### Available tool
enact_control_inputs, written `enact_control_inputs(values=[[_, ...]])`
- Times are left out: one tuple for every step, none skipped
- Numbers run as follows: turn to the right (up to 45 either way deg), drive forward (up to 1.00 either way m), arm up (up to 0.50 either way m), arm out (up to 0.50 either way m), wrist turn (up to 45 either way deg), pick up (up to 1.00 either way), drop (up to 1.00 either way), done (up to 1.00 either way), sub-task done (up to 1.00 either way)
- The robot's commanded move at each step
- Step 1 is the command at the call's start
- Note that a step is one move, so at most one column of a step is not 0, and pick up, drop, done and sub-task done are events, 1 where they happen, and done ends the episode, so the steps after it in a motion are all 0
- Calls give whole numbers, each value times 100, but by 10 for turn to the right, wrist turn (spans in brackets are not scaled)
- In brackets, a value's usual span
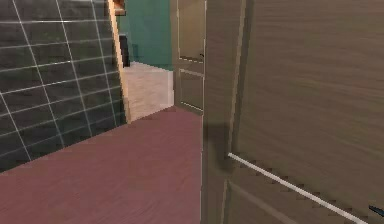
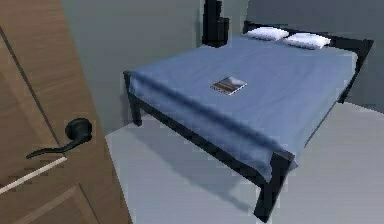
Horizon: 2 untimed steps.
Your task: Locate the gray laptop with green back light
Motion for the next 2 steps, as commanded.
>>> enact_control_inputs(values=[[-60,0,0,0,0,0,0,0,0],[0,85,0,0,0,0,0,0,0]])
